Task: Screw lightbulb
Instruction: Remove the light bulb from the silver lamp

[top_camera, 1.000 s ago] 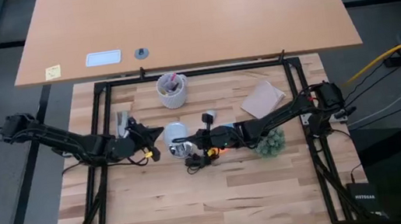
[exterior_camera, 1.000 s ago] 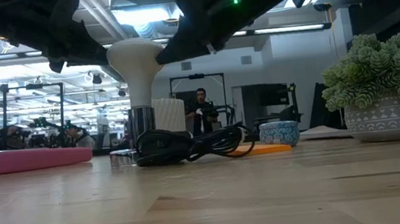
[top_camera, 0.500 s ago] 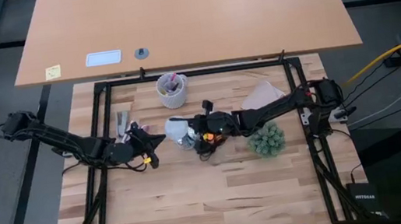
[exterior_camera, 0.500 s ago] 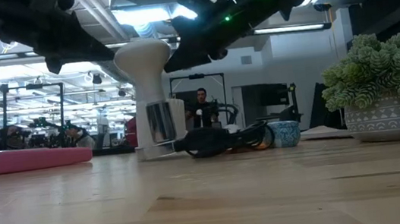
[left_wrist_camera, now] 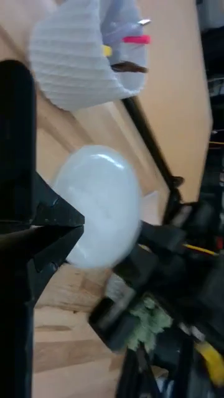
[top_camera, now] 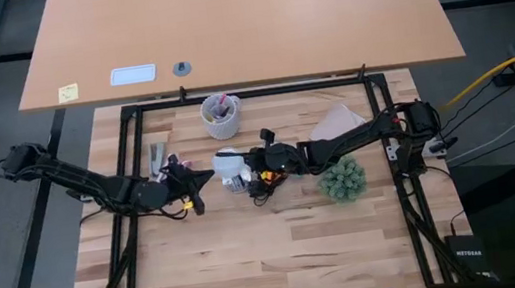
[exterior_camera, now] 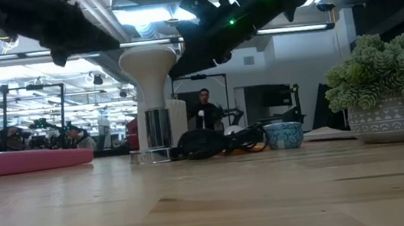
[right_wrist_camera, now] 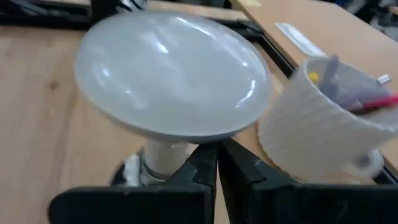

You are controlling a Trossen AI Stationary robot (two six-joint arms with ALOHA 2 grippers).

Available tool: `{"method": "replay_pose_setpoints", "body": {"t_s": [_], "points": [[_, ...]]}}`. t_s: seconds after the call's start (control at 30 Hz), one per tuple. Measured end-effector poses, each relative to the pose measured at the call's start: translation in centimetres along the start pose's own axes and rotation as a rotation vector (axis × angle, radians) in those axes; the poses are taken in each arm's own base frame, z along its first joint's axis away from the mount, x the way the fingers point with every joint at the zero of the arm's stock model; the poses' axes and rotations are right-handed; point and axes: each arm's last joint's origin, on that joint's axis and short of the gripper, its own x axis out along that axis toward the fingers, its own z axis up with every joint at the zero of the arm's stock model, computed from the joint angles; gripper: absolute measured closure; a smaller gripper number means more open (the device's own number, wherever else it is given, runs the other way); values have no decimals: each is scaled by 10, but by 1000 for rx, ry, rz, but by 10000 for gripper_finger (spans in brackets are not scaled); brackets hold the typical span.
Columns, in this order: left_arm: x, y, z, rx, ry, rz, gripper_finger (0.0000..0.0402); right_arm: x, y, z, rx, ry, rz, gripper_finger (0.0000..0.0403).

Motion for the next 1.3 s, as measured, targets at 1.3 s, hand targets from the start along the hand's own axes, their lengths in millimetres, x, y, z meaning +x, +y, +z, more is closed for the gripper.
{"method": "replay_pose_setpoints", "body": {"t_s": [1.3], "points": [[37,28,8,74,-32,152,401,-49,24,26,28,-44,64,384]]}}
